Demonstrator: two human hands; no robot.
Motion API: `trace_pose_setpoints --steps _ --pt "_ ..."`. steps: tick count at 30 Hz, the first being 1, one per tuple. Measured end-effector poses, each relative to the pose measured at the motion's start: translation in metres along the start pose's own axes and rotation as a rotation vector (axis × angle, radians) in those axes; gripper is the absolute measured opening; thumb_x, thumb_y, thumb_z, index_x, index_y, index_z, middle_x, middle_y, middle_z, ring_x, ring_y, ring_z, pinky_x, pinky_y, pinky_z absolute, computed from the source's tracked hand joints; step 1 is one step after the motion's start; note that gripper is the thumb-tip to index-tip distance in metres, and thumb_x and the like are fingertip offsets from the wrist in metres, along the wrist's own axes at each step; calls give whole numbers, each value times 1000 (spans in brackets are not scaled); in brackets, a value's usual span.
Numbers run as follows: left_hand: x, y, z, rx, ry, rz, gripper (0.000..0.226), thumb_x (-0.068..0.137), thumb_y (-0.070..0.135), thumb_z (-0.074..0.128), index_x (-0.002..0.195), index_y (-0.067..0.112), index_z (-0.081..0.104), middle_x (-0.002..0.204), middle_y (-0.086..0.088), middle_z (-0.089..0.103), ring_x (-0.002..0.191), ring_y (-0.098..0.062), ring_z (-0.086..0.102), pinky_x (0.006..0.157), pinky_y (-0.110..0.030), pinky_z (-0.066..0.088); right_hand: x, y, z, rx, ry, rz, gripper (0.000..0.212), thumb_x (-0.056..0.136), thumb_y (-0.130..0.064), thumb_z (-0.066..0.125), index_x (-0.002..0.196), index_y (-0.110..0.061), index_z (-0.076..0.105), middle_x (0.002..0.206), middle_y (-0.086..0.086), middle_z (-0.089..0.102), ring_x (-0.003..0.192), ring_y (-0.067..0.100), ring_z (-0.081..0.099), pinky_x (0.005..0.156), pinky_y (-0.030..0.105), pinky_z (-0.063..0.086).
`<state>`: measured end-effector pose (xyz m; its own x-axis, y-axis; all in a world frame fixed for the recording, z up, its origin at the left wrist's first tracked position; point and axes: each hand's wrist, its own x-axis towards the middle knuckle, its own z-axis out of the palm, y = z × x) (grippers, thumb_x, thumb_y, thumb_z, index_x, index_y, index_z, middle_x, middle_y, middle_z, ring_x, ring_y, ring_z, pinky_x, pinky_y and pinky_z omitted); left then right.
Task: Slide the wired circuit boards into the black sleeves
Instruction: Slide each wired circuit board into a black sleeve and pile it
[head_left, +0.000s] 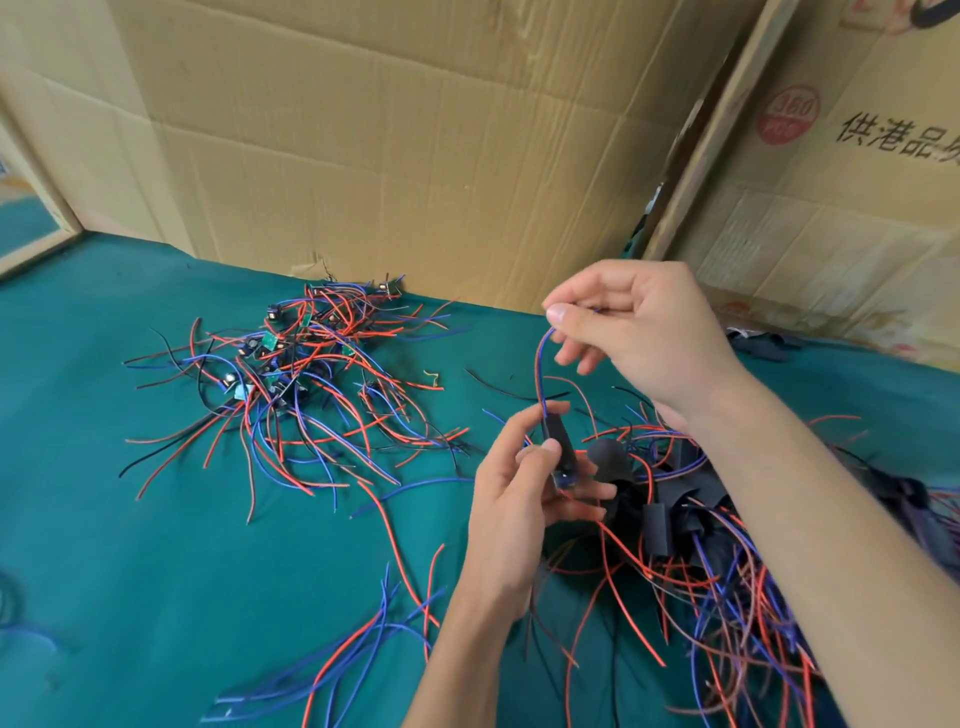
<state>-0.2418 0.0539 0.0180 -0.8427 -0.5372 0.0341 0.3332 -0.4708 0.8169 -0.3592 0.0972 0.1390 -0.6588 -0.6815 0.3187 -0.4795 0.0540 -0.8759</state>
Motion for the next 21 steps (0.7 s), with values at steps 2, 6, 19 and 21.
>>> trace_pose_setpoints --steps 2,6,19,21 --pt "0 0 0 -30 -18 -22 35 103 1 39 115 20 66 90 -23 66 76 -34 72 60 -31 57 2 2 -2 11 51 -4 14 91 3 69 83 -7 73 65 7 71 54 16 68 49 23 49" --pt "1 0 0 -59 -35 -38 31 102 -2 38 119 9 62 103 -23 69 80 -34 73 59 -30 57 6 8 -1 18 127 7 15 91 1 69 81 -9 73 64 6 71 53 14 68 48 22 49" --pt "3 8 -1 -308 -101 -198 41 89 28 53 120 4 65 102 -13 72 86 -26 73 66 -27 58 -2 30 14 -24 229 30 13 90 2 68 81 -6 73 65 6 71 55 15 71 49 23 51" --pt "4 6 -1 -282 -75 -188 38 90 28 52 116 4 66 97 -12 72 79 -25 72 60 -27 54 -5 36 14 -42 256 32 12 90 2 68 82 -6 73 65 5 71 55 15 71 50 24 52"
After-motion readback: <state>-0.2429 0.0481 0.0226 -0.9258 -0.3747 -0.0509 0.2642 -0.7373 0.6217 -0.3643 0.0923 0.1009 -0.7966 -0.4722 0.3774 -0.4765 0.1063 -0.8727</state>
